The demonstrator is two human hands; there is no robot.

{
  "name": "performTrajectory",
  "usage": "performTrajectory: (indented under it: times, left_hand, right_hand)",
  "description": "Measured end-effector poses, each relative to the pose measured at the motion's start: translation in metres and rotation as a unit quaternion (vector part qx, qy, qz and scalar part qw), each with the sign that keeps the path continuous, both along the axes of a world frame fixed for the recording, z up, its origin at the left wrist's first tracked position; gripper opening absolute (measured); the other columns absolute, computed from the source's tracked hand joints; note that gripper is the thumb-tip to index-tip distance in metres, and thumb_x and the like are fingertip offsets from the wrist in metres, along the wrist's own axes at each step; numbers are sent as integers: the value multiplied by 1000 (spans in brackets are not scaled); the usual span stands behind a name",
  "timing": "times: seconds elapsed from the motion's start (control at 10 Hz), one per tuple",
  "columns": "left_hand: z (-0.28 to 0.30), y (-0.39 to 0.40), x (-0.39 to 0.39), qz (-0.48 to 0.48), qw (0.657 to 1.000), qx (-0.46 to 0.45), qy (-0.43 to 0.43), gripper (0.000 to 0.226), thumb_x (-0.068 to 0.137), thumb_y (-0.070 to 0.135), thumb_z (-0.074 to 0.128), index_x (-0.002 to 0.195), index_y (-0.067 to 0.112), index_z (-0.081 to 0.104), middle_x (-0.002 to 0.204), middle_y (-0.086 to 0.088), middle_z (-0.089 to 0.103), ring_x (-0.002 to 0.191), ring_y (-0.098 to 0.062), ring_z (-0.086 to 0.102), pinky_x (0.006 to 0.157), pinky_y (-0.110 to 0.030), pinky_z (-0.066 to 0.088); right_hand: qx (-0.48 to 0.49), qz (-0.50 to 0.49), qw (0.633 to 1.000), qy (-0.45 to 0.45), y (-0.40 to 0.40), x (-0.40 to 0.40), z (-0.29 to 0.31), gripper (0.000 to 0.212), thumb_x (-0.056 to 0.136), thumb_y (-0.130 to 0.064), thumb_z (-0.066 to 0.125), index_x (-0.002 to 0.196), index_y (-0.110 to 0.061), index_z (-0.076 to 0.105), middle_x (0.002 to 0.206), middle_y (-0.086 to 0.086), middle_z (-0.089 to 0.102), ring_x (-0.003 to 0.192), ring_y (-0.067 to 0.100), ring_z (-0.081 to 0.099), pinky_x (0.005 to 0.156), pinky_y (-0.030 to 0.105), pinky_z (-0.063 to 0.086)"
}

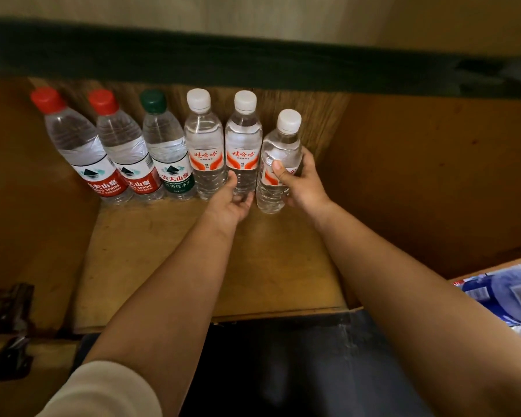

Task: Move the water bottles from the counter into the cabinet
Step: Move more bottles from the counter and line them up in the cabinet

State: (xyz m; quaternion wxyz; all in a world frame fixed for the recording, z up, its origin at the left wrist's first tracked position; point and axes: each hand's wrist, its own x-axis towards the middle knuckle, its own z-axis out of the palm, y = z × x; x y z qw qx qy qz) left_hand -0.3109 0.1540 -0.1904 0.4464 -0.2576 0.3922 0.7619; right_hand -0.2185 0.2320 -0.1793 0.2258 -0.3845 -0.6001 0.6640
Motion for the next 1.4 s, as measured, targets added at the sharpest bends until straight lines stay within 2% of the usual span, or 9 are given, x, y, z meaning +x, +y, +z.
performTrajectory:
  times: [0.1, 0.2, 0.3, 0.5, 0.6, 0.8, 1.2, 1.3, 1.4]
  left_hand:
    - [9, -6, -2, -142, 984, -59, 95, 26, 89, 19, 60, 109, 4, 54, 113, -13, 63, 105, -25, 59, 86, -34, 50]
    - [36, -18, -12, -302, 802, -248, 452, 18, 89, 23, 59, 104, 14, 63, 110, -4, 66, 90, -13, 60, 78, -28, 47]
    - [76, -22, -33, -160, 516, -299, 787, 20, 90, 27, 56, 106, 19, 65, 107, 0, 67, 99, -13, 61, 85, -24, 45]
    - [109, 10, -64, -336, 287, -296, 847, 36, 92, 14, 53, 128, 17, 50, 129, -13, 51, 120, -31, 47, 99, -42, 39]
    - [109, 13, -69, -343, 264, -303, 849, 36, 91, 10, 54, 126, 16, 52, 128, -14, 50, 119, -33, 45, 98, -44, 39]
    - [106, 14, -68, -356, 299, -304, 831, 34, 93, 14, 50, 127, 16, 49, 129, -14, 52, 119, -31, 48, 100, -43, 41]
    - [112, 25, -55, -442, 318, -309, 780, 53, 92, 55, 37, 133, 21, 44, 133, -9, 52, 119, -27, 49, 98, -40, 38]
    - [110, 37, -45, -481, 363, -251, 757, 47, 97, 43, 37, 140, 23, 38, 142, -6, 44, 129, -23, 41, 94, -28, 31]
    - [111, 43, -39, -454, 367, -251, 772, 46, 96, 37, 41, 140, 22, 39, 139, -7, 49, 127, -25, 45, 104, -36, 31]
  right_hand:
    - [2, -2, 1000, 2, 1, -4, 0, 66, 87, -17, 62, 141, -21, 26, 142, 9, 44, 131, 30, 42, 107, 56, 35]
    - [3, -8, 1000, 4, 2, -5, -1, 67, 87, -17, 62, 142, -21, 25, 142, 9, 44, 131, 30, 42, 107, 55, 34]
    - [4, -11, 1000, 6, 2, -5, -1, 67, 87, -18, 62, 142, -21, 24, 142, 9, 44, 131, 29, 42, 107, 55, 35]
    - [2, -22, 1000, 7, 2, -9, -1, 66, 87, -19, 62, 142, -21, 25, 141, 8, 45, 129, 29, 43, 106, 54, 36]
    - [1, -36, 999, 13, 4, -14, -1, 67, 86, -18, 63, 141, -20, 26, 140, 9, 46, 128, 29, 45, 106, 54, 36]
    - [-2, -50, 999, 9, 11, -26, 5, 70, 86, -20, 64, 143, -20, 25, 141, 9, 46, 129, 30, 44, 107, 52, 36]
    - [-14, -44, 999, 1, 16, -30, 5, 60, 86, -19, 64, 133, -15, 27, 135, 13, 49, 123, 31, 49, 105, 52, 38]
    - [-19, -39, 999, 6, 17, -27, 3, 62, 85, -16, 65, 134, -15, 26, 134, 14, 50, 122, 32, 50, 104, 51, 39]
    - [-12, -30, 999, -3, 16, -26, 0, 67, 84, -13, 66, 137, -16, 24, 134, 13, 49, 124, 30, 48, 106, 50, 38]
